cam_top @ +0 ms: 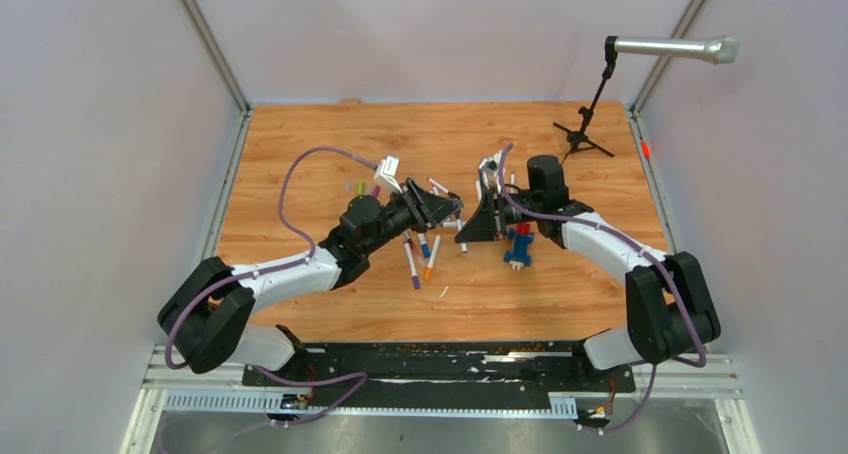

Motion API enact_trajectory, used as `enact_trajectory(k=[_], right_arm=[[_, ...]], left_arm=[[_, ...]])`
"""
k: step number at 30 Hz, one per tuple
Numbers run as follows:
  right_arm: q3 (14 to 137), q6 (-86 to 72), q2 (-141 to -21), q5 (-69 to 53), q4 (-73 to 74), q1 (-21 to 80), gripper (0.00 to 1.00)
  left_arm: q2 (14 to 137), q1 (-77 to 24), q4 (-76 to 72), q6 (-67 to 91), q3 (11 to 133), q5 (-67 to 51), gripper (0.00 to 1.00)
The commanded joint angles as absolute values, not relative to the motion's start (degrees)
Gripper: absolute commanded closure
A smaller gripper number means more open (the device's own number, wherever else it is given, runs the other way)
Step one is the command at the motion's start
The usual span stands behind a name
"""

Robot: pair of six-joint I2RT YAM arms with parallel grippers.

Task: Open the pen caps
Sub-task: Open the pen cap from the pen.

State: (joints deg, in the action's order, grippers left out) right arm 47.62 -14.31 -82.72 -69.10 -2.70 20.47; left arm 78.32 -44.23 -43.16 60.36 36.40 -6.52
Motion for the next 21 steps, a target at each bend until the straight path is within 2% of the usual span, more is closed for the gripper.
enact_trajectory(k=[1,3,8,17,21], right_arm=[[48.15,-12.43,-82.62,-69.88,-3.91,20.74,1.0],[48.17,-12.02,-82.43,-69.98,-3.63,20.78,1.0],[48.33,-11.25,-82.61,-69.83,-2.87,20.85,1.0],[48.47,-11.47,-83.08,-69.53,-2.55,20.91,1.0],[48.57,-11.99,-83.4,-69.61,-2.77,20.92,1.0]], left_arm=[[77.56,-44.39,-38.99,59.9,40.41,-7.34,0.46],[77.54,-44.38,-37.91,59.47,40.69,-7.77,0.41],[77.82,-44.38,-35.91,58.51,41.42,-8.01,0.44],[78.62,-44.38,-33.51,56.87,42.95,-9.28,0.59],[79.44,-44.38,-33.41,56.18,44.18,-10.72,0.75]])
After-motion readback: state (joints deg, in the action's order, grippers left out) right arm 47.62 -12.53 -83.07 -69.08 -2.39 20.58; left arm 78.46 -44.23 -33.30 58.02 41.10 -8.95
